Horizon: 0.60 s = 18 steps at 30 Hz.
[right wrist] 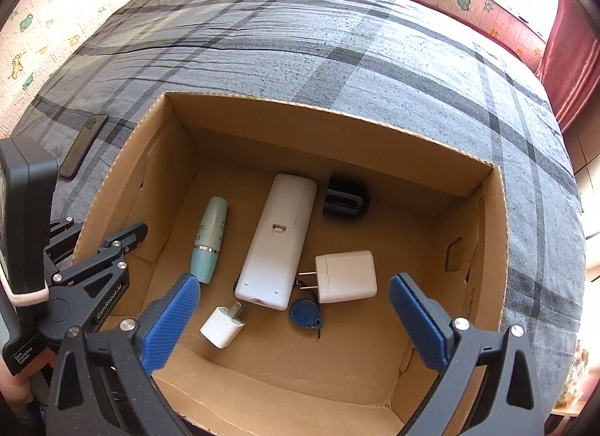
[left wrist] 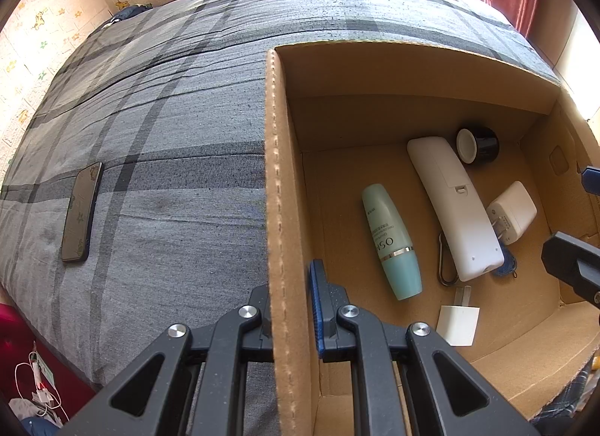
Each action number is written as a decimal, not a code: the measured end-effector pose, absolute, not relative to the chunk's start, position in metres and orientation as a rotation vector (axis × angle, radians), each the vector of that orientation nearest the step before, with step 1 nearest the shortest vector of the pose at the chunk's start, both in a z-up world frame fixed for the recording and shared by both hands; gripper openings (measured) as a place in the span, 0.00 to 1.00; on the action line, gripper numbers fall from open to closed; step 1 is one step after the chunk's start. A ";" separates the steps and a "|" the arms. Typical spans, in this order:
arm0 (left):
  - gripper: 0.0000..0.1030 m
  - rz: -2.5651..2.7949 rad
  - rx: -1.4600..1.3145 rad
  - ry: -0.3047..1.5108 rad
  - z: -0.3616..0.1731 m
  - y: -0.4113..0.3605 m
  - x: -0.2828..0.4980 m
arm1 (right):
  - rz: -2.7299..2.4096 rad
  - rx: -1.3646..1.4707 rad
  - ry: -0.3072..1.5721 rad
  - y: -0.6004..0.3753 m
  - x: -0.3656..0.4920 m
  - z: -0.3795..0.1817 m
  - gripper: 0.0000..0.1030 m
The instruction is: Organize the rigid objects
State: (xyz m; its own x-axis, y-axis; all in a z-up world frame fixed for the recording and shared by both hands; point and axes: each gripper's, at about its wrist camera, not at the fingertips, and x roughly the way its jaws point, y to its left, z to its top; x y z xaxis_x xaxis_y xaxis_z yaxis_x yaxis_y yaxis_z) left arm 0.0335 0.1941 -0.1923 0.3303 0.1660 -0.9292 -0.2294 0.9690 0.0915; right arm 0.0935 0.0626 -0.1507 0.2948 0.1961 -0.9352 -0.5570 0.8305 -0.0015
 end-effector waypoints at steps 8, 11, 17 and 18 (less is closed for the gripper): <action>0.12 0.259 -0.061 1.208 -0.192 0.194 0.034 | 0.479 -0.356 1.127 0.048 0.090 -0.131 1.00; 0.12 0.261 -0.059 1.209 -0.191 0.194 0.034 | 0.457 -0.333 1.124 0.035 0.092 -0.122 1.00; 0.12 0.263 -0.057 1.211 -0.190 0.194 0.035 | 0.390 -0.294 1.129 0.005 0.095 -0.111 1.00; 0.12 0.263 -0.057 1.211 -0.190 0.194 0.035 | 0.379 -0.279 1.134 -0.001 0.095 -0.111 1.00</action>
